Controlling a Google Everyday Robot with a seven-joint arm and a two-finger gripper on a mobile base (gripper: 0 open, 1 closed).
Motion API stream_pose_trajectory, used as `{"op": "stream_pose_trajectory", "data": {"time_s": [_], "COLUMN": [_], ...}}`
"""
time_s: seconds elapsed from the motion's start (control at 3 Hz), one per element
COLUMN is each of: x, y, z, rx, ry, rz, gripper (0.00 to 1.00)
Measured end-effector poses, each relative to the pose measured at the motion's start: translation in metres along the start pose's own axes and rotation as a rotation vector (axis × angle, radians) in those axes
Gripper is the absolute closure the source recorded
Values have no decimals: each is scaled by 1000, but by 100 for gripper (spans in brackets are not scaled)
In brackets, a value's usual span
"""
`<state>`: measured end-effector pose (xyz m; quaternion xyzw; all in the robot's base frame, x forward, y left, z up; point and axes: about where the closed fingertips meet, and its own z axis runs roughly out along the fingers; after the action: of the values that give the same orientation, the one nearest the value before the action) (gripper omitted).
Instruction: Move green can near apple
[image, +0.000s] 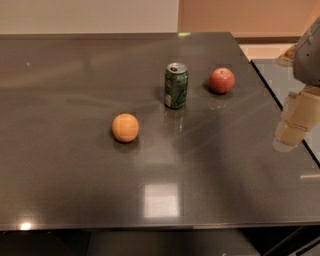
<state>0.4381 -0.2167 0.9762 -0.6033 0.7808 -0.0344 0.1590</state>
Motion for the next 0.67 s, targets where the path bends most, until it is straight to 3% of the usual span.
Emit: {"op": "stream_pose_trajectory", "data": {"time_s": [0.33, 0.67], "x": [0, -9], "y": [0, -20], "z": [0, 2], "rx": [2, 12], "ry": [-1, -40], "rz": [0, -1], "gripper": [0, 0]}}
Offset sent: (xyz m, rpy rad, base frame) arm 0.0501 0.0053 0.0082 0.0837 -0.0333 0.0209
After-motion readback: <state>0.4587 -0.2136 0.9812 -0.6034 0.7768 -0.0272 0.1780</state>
